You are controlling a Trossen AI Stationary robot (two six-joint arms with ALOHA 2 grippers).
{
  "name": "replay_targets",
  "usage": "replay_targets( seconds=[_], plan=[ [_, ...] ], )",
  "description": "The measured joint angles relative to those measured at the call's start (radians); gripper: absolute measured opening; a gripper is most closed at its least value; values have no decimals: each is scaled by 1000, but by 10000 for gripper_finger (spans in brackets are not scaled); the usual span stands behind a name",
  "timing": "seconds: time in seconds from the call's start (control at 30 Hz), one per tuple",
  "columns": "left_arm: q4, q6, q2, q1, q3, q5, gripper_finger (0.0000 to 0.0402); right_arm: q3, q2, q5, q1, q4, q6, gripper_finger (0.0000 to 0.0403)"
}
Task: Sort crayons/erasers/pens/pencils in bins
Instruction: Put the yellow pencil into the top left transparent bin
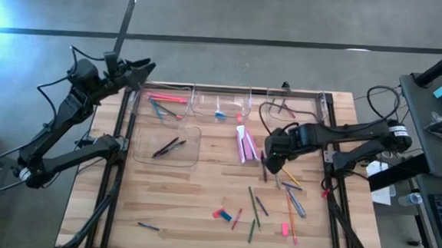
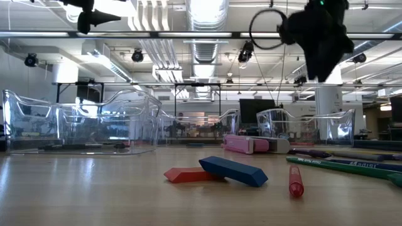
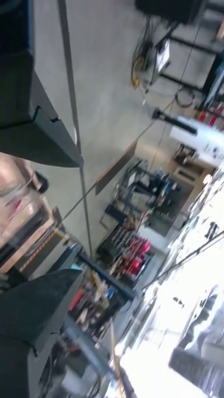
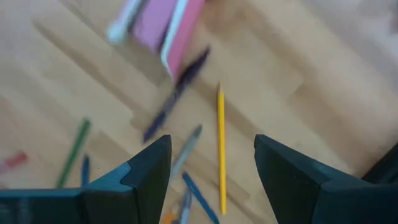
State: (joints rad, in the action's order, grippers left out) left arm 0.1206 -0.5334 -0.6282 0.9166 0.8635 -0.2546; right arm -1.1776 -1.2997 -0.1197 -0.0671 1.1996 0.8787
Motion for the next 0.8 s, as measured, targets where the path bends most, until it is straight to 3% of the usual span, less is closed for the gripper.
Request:
replay_targets(
  seconds=[0.33, 0.5, 0.67, 0.8],
  plan=[
    [1, 106, 16, -119, -2, -79, 262, 357, 36, 111, 2, -281, 131, 219],
    [-1, 152, 17, -199, -2, -82, 239, 416, 35, 119, 2, -375, 144, 219],
    [-1, 154, -6, -266, -2, -80, 222, 436, 35, 45, 10, -407, 172, 219],
    [-11, 156, -25, -311, -3, -58, 209, 479, 35, 34, 38, -549, 172, 219]
  ],
)
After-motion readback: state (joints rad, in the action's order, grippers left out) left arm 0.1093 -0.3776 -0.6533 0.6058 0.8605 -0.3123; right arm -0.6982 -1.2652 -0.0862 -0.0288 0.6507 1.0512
